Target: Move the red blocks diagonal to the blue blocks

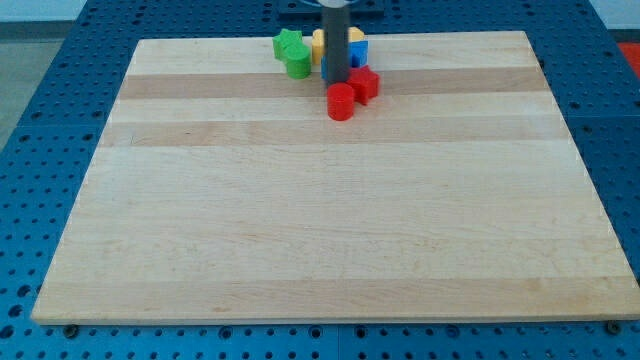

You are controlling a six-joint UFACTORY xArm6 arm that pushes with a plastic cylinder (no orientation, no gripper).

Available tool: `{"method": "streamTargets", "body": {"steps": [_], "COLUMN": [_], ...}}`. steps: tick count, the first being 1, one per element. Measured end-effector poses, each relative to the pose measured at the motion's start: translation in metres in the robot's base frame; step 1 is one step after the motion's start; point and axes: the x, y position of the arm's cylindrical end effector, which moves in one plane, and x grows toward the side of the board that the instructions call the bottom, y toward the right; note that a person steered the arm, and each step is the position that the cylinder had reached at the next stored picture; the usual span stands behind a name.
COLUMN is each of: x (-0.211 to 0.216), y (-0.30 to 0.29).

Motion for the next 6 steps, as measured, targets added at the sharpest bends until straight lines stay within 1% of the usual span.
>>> {"method": "streamTargets", "body": {"steps": [1, 2, 3, 4, 5, 6], "x": [0.017, 0.015, 0.0, -0.021, -0.038, -0.034], "y": [0.028, 0.009, -0.008, -0.004, 0.026, 0.056]}}
